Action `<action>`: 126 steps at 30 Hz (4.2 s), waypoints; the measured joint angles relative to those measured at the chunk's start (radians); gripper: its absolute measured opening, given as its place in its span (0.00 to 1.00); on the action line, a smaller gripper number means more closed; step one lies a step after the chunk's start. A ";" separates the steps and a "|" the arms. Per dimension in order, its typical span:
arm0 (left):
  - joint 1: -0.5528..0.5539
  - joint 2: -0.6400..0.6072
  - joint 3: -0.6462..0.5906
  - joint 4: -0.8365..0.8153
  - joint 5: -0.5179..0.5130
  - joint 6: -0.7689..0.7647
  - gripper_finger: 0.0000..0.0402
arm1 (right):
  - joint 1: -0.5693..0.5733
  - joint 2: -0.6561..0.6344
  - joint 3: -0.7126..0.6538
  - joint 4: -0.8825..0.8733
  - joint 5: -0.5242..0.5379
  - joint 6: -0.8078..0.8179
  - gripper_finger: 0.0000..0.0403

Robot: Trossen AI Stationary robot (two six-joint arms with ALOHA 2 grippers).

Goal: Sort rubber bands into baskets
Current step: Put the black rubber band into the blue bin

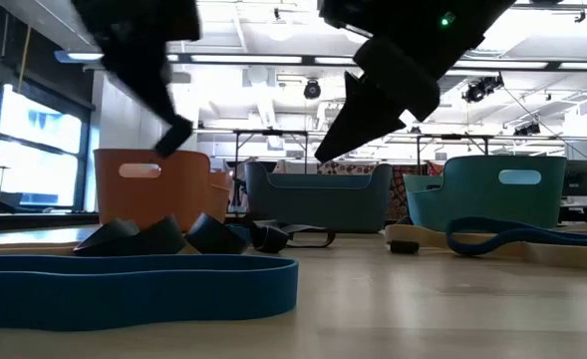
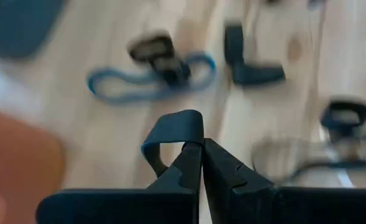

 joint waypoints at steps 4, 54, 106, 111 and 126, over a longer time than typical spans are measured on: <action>0.104 0.000 0.029 0.074 0.011 0.134 0.00 | -0.013 0.000 0.000 0.004 -0.005 -0.001 0.14; 0.694 0.560 0.499 0.190 0.337 0.748 0.24 | 0.031 0.000 -0.001 -0.013 0.028 0.102 0.00; -0.589 -0.116 -0.152 -0.005 0.166 -0.107 0.09 | -0.104 0.012 -0.001 0.195 -0.130 -0.135 0.00; -0.657 -0.029 -0.149 0.001 0.166 -0.175 0.19 | -0.104 0.012 -0.001 0.195 -0.130 -0.135 0.00; -0.713 0.111 -0.148 0.000 0.135 -0.197 0.33 | -0.104 0.012 -0.001 0.196 -0.130 -0.133 0.00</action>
